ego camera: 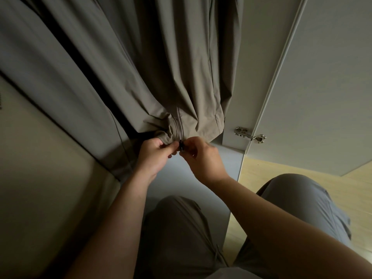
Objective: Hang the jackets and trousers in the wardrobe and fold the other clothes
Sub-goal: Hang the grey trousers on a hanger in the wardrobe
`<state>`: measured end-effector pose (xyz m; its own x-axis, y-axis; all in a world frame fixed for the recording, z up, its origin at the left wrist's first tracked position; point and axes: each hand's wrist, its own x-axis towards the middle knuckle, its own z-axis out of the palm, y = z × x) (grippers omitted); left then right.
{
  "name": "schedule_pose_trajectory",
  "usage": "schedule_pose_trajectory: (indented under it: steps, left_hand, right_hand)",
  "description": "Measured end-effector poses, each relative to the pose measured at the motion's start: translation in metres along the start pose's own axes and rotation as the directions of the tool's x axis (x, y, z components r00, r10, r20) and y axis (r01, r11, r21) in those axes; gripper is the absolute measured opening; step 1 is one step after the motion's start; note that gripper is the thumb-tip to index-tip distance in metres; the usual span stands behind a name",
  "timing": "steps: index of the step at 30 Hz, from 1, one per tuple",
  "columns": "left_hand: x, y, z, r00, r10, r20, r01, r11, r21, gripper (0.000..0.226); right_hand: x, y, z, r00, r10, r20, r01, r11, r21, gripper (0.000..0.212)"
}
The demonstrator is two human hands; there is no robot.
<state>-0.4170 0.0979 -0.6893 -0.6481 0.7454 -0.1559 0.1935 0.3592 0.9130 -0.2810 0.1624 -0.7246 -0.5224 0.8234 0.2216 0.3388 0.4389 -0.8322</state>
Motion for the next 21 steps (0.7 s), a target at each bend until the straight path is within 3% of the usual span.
schedule_pose_trajectory:
  steps: [6,14,18,21]
  left_hand:
    - [-0.001,0.000,-0.006,0.999,-0.022,0.035,0.021,0.999,0.032,0.015]
    - [-0.004,-0.009,-0.006,0.989,-0.109,0.100,0.110,0.994,-0.006,0.008]
    - [-0.010,-0.015,-0.011,0.983,-0.131,0.126,0.157,0.962,-0.224,0.019]
    - [-0.012,-0.021,-0.017,0.983,-0.131,0.127,0.157,0.961,-0.229,0.021]
  right_hand:
    - [0.001,0.003,-0.002,0.980,-0.201,0.005,0.200,0.977,-0.078,0.028]
    - [-0.003,-0.001,-0.003,0.955,-0.295,-0.019,0.288,0.943,-0.164,0.021]
    - [0.004,-0.012,-0.005,0.898,-0.432,0.084,0.438,0.863,-0.251,0.020]
    - [0.007,-0.013,-0.006,0.887,-0.446,0.117,0.460,0.842,-0.281,0.022]
